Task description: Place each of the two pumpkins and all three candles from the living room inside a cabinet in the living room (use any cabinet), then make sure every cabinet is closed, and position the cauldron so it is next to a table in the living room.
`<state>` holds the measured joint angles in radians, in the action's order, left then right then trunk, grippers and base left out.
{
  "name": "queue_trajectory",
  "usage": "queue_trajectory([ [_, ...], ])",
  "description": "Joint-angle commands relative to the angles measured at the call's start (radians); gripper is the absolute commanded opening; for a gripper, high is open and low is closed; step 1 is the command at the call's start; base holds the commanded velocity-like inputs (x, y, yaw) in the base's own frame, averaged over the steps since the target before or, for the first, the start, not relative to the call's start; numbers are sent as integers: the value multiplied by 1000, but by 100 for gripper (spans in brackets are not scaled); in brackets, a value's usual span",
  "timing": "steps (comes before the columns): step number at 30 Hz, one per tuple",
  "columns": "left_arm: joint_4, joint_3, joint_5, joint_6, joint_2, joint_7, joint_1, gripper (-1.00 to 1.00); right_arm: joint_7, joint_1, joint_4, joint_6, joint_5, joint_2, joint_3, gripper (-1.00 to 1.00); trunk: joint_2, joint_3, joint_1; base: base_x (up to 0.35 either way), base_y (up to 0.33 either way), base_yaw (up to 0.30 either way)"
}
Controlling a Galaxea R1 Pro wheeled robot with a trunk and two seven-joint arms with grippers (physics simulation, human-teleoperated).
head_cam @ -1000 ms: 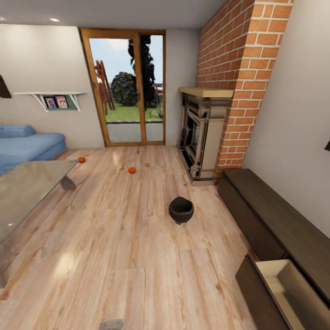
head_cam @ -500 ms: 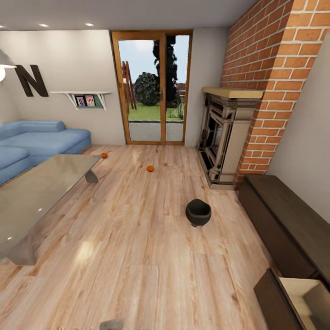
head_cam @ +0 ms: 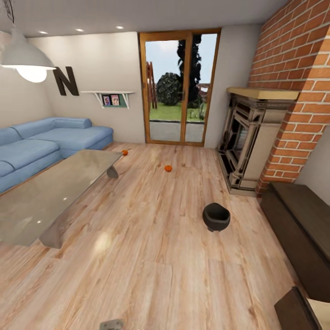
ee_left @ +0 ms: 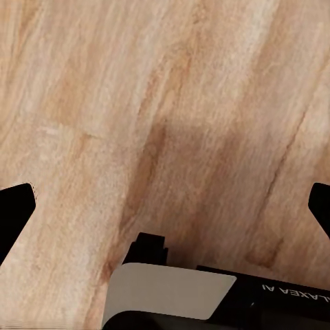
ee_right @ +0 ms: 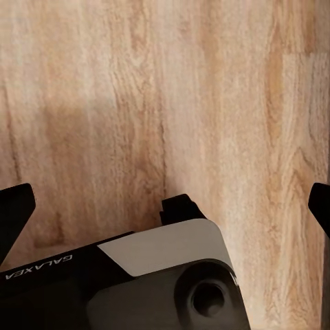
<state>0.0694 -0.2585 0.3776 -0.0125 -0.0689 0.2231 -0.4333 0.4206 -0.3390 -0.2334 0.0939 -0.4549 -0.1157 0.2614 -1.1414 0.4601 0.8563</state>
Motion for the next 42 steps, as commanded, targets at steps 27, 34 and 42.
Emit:
queue_trajectory([
  [27,0,-9,7,-1,-2,4,-1,100,7,0,-3,8,-3,2,9,100,-1,1,0,0,0,291],
  [34,0,-9,7,-1,-3,4,-1,100,7,0,-3,7,-3,2,9,100,-1,1,0,0,0,291],
  [42,0,-9,7,-1,-3,4,-1,100,7,0,-3,8,-2,2,9,100,-1,2,0,0,0,291],
])
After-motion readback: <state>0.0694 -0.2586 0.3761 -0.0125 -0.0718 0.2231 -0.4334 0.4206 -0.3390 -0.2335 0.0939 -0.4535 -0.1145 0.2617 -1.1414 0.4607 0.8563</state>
